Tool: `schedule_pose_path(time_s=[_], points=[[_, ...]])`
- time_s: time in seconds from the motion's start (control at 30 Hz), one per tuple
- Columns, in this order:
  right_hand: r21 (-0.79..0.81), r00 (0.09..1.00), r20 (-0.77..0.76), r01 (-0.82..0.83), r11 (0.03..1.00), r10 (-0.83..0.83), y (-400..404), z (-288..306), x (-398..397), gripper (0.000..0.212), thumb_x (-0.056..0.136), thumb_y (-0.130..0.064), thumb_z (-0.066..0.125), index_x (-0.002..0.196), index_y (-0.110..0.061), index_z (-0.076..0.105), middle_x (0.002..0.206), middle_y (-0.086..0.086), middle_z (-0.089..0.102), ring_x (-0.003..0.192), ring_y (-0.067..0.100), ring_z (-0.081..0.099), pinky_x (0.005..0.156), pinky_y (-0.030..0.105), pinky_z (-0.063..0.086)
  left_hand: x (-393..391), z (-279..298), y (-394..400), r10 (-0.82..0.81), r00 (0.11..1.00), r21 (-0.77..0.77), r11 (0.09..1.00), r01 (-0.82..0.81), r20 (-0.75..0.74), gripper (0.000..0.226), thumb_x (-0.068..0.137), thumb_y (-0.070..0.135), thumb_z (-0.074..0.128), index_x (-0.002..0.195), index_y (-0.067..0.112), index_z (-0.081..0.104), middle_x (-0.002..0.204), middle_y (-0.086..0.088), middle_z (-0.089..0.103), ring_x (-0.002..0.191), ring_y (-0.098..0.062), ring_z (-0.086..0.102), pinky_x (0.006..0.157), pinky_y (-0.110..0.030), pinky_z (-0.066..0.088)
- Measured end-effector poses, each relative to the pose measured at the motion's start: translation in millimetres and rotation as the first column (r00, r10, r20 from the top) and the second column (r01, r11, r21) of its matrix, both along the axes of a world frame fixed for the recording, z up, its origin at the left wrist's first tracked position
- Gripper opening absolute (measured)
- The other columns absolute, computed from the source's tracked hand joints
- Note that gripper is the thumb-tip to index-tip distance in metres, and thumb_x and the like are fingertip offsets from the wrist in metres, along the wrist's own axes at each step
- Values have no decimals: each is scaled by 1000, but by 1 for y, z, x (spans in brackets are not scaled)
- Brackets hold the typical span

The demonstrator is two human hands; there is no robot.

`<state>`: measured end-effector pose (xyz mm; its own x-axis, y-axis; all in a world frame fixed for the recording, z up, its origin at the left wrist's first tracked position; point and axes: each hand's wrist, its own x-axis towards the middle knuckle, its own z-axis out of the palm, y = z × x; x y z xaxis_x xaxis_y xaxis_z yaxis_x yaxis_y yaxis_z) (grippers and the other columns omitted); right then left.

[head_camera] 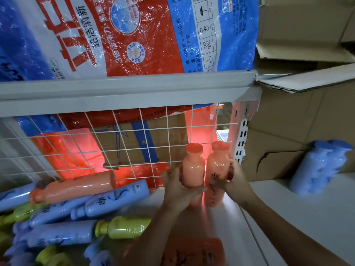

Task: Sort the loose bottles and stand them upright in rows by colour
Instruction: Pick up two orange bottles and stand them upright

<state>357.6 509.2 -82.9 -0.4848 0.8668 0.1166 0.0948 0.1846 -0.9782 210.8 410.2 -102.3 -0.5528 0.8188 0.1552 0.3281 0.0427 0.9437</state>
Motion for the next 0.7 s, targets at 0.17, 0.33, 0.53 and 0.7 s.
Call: schedule_pose_path(time_s=[0.17,0.33,0.53,0.7], points=[[59,995,70,-80,995,76,-7,9,3,52,69,12,74,101,-24,52,89,10,62,77,-2,62,61,10,49,-3,-9,4,-83,994,69,995,77,76,81,67,2,83,123,42,40,118,19,59,104,1,60,81,-15,52],[28,998,57,-6,1000,4,-9,2,1,63,66,1,80,115,-17,45,99,-12,59,86,-1,57,58,11,48,2,-15,14,1,999,-1,1000,-1,-46,88,54,28,88,127,41,40,124,8,41,116,-14,55,91,-37,56],[119,997,68,23,993,-31,-2,0,-2,45,72,11,69,99,-21,55,91,-3,67,80,-5,63,63,12,50,-2,-13,20,-13,998,30,999,14,-54,78,70,8,82,135,27,44,119,13,51,105,-2,57,73,-6,49],[104,997,47,52,993,-57,-2,-9,-8,52,72,9,70,110,-21,50,100,-3,64,88,-3,63,68,17,51,-5,-13,19,-13,995,-4,1000,13,-99,73,72,11,80,134,25,42,117,16,55,106,0,56,72,-2,46]])
